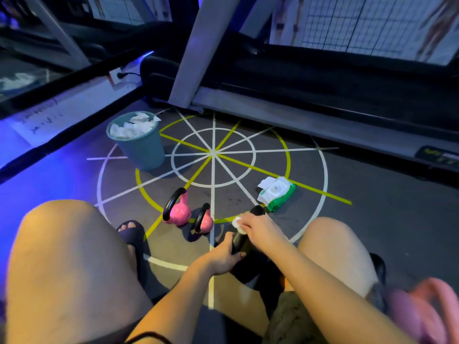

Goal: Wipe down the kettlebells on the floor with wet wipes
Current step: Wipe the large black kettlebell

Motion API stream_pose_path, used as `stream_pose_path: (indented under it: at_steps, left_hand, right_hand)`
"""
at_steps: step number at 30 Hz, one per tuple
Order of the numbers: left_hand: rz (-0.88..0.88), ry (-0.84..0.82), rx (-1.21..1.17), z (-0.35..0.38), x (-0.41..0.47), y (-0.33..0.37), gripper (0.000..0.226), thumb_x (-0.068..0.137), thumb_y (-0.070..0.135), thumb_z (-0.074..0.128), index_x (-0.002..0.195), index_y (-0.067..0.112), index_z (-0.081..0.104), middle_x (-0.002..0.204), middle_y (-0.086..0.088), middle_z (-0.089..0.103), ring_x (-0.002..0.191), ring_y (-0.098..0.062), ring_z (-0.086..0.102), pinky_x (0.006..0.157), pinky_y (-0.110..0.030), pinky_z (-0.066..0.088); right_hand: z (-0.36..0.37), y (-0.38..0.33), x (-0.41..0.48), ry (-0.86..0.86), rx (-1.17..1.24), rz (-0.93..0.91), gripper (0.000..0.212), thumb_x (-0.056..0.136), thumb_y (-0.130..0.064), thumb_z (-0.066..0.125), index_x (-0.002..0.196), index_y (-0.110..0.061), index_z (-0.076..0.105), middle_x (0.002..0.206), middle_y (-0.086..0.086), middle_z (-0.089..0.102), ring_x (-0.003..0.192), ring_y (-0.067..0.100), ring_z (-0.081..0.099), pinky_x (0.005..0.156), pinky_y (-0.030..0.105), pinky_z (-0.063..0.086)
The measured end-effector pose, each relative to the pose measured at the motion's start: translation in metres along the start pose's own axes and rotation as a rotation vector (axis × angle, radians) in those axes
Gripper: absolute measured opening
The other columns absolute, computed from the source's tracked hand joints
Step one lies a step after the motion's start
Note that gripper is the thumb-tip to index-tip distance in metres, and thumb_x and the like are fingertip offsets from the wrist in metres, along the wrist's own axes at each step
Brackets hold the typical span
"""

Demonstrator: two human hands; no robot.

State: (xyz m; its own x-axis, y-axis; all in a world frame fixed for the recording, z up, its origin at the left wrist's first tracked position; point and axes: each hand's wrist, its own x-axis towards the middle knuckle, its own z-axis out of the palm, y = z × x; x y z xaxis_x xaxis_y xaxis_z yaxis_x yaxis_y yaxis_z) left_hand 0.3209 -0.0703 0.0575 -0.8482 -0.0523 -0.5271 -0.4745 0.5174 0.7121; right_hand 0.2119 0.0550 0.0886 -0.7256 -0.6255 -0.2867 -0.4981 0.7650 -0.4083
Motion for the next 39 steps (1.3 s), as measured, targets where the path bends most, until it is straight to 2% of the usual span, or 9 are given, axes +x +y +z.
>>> stream_pose_path:
  at_steps: [4, 9, 13, 16, 22, 25, 31, 35, 39]
  left_hand:
    - [-0.057, -0.105, -0.042, -0.014, 0.006, -0.013, 0.079, 0.075, 0.041, 0.07, 0.144, 0.031, 0.033, 0.129, -0.005, 0.06, 0.12, -0.025, 0.057, 0.109, -0.048, 0.044]
    - [-0.045, -0.108, -0.228, -0.02, 0.002, -0.009, 0.061, 0.082, 0.013, 0.078, 0.133, 0.028, 0.05, 0.127, -0.003, 0.067, 0.12, -0.02, 0.061, 0.11, -0.04, 0.045]
    - [-0.057, -0.155, -0.331, -0.025, 0.003, -0.01, 0.064, 0.083, -0.002, 0.077, 0.139, 0.015, 0.053, 0.128, 0.0, 0.069, 0.121, -0.017, 0.062, 0.111, -0.037, 0.045]
    - [-0.05, -0.161, -0.36, -0.029, 0.005, -0.011, 0.064, 0.081, -0.001, 0.079, 0.139, 0.012, 0.055, 0.121, 0.001, 0.072, 0.114, -0.014, 0.066, 0.107, -0.035, 0.048]
    - [-0.037, -0.161, -0.362, -0.028, 0.009, -0.018, 0.075, 0.069, 0.014, 0.088, 0.138, 0.019, 0.058, 0.125, 0.002, 0.072, 0.12, -0.016, 0.065, 0.109, -0.043, 0.048]
    - [-0.019, -0.153, -0.339, -0.026, 0.01, -0.019, 0.066, 0.077, 0.008, 0.084, 0.137, 0.018, 0.058, 0.123, 0.002, 0.072, 0.11, -0.01, 0.068, 0.093, -0.028, 0.055]
    - [0.016, -0.133, -0.34, -0.026, 0.006, -0.016, 0.053, 0.082, -0.004, 0.078, 0.13, 0.013, 0.061, 0.115, -0.002, 0.073, 0.089, 0.002, 0.07, 0.071, -0.014, 0.051]
    - [0.006, -0.094, -0.304, -0.024, 0.004, -0.022, 0.038, 0.085, 0.006, 0.079, 0.121, 0.007, 0.066, 0.113, -0.004, 0.074, 0.093, 0.0, 0.07, 0.076, -0.013, 0.051]
    - [-0.001, -0.067, -0.269, -0.021, -0.001, -0.026, 0.035, 0.085, 0.025, 0.081, 0.119, 0.021, 0.072, 0.113, -0.001, 0.075, 0.106, -0.004, 0.067, 0.092, -0.02, 0.051]
  right_hand:
    - [-0.015, 0.009, 0.005, 0.11, -0.018, 0.138, 0.035, 0.104, -0.024, 0.038, 0.137, -0.028, 0.05, 0.131, 0.005, 0.058, 0.117, 0.03, 0.059, 0.084, 0.037, 0.048]
    - [-0.024, 0.004, 0.0, 0.107, -0.163, 0.093, 0.029, 0.1, -0.009, 0.038, 0.123, -0.019, 0.053, 0.106, 0.011, 0.061, 0.102, 0.036, 0.062, 0.07, 0.035, 0.042]
    - [-0.013, 0.0, -0.012, 0.026, -0.283, -0.063, 0.047, 0.102, -0.011, 0.039, 0.148, -0.017, 0.038, 0.139, 0.013, 0.051, 0.114, 0.039, 0.058, 0.085, 0.041, 0.048]
    - [0.0, 0.006, -0.014, -0.054, -0.251, -0.146, 0.041, 0.101, -0.018, 0.042, 0.14, -0.025, 0.046, 0.154, 0.004, 0.04, 0.121, 0.038, 0.056, 0.092, 0.045, 0.051]
    - [-0.004, 0.018, 0.011, 0.198, -0.008, 0.028, 0.033, 0.103, -0.018, 0.043, 0.134, -0.019, 0.057, 0.143, 0.005, 0.051, 0.124, 0.033, 0.053, 0.094, 0.037, 0.045]
    - [-0.002, 0.023, 0.021, 0.305, 0.176, 0.149, 0.031, 0.101, -0.022, 0.049, 0.13, -0.02, 0.059, 0.136, 0.003, 0.051, 0.125, 0.028, 0.052, 0.096, 0.033, 0.043]
    - [0.015, 0.011, 0.004, 0.228, 0.117, -0.137, 0.021, 0.099, -0.022, 0.056, 0.11, -0.015, 0.073, 0.111, 0.002, 0.052, 0.103, 0.013, 0.043, 0.102, 0.028, 0.037]
    - [0.013, 0.002, -0.01, 0.106, 0.098, -0.249, 0.025, 0.099, -0.022, 0.058, 0.117, -0.016, 0.074, 0.111, -0.001, 0.055, 0.111, 0.017, 0.048, 0.099, 0.024, 0.036]
    - [-0.004, 0.011, 0.009, 0.288, 0.236, -0.038, 0.023, 0.097, -0.018, 0.06, 0.113, -0.012, 0.075, 0.112, 0.007, 0.06, 0.109, 0.024, 0.057, 0.098, 0.03, 0.04]
